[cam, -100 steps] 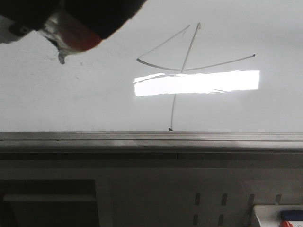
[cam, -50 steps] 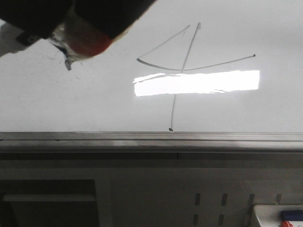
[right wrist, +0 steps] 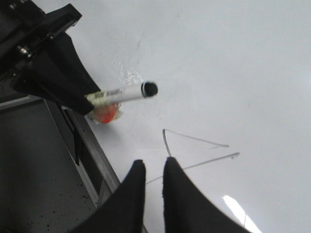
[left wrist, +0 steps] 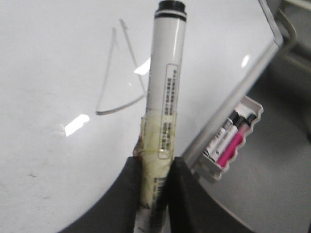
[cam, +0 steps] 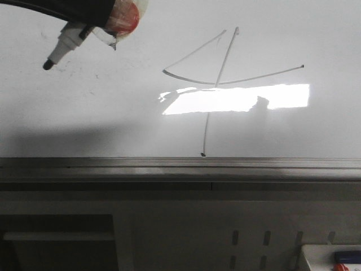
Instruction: Write number 4 on whiteboard
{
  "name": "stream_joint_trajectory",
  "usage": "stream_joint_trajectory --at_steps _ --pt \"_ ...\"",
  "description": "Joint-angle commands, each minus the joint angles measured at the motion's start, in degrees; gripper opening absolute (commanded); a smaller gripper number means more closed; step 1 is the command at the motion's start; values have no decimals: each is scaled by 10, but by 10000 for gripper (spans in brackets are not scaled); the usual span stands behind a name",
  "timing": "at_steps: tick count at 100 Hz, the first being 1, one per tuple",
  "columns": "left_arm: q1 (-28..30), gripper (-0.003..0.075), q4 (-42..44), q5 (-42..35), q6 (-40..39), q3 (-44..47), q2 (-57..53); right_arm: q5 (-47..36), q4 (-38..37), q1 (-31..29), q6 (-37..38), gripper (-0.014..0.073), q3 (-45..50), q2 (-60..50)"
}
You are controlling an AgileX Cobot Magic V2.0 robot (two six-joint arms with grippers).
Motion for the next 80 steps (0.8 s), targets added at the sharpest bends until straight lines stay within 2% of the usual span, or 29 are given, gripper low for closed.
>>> stream_joint_trajectory --at_steps 1,7,21,38,80 --pt "2 -20 -75 -131 -9 13 -1 -56 -7 -9 18 -48 23 -39" --pt "2 -20 -96 -179 -9 26 6 -73 -7 -9 18 -45 56 -65" --pt "2 -20 -110 -226 -9 30 34 -119 -10 -9 55 -45 116 -107" --pt "2 -20 -170 -293 -9 28 73 -141 -12 -9 68 -45 133 -115" --pt "2 -20 -179 -299 -9 28 114 -143 -12 -9 72 -45 133 -115"
